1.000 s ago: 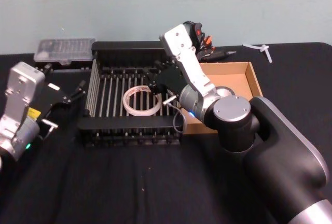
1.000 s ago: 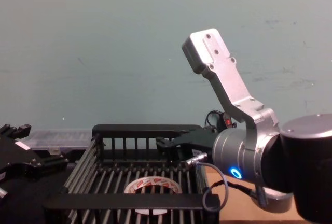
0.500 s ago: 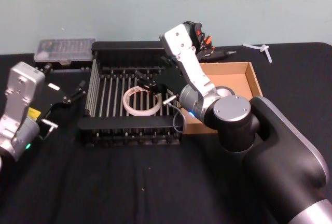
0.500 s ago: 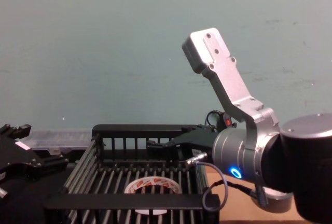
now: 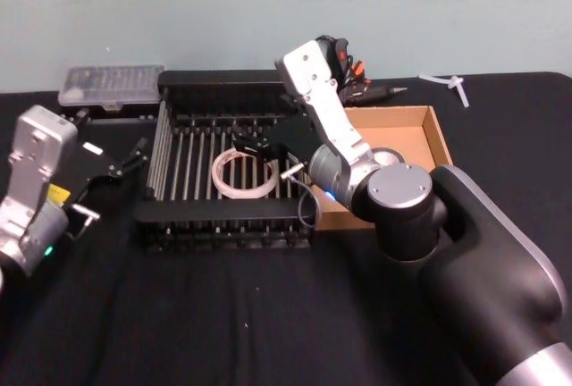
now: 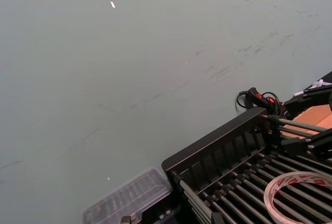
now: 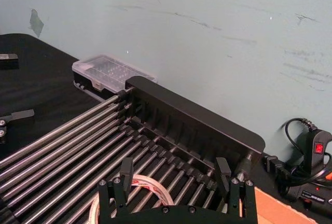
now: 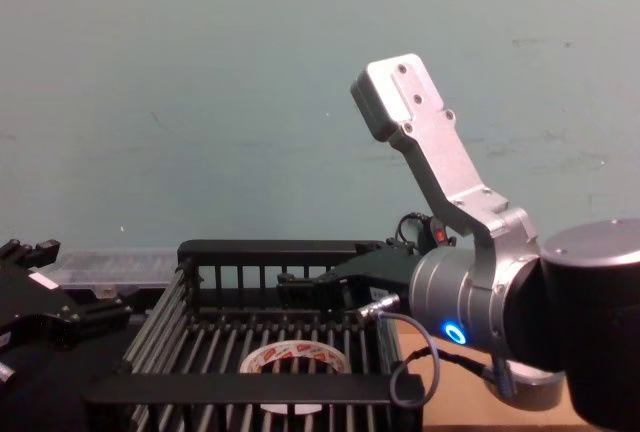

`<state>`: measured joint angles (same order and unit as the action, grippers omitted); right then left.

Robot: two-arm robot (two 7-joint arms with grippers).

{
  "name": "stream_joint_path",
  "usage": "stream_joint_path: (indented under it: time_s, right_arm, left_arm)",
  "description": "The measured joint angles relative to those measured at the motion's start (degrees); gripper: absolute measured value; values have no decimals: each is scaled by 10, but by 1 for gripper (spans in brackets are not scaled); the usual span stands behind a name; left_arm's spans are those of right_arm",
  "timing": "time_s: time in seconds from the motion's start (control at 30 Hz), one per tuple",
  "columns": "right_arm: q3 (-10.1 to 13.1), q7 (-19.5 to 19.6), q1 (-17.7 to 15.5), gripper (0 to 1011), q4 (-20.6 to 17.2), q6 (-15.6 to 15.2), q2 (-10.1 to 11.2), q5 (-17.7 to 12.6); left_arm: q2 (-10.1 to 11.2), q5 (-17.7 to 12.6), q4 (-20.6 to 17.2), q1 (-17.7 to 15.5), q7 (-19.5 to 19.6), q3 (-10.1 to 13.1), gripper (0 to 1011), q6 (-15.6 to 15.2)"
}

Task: Pick up the white tape and place it into the black box , Pick up the silver tape and place it into the brown box.

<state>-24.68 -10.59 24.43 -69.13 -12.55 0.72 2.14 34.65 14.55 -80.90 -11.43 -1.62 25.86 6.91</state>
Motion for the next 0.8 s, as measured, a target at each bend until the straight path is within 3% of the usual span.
stream_joint_path:
  time_s: [0.13,0.33,0.6,0.8]
  right_arm:
    - [7,-10,-7,1002,-18,-1,3,-1]
    - [27,-23,-27,1002,-75,-7,17,-16]
    - [71,-31,-60,1003,-160,-8,50,-48]
    - [103,-25,-83,1003,-197,0,76,-63]
  left_arm:
    - [0,0,0,0,0,0,1001,0]
    - [0,0,0,0,0,0,1001,0]
    - [0,0,0,0,0,0,1001,0]
    - [0,0,0,0,0,0,1001,0]
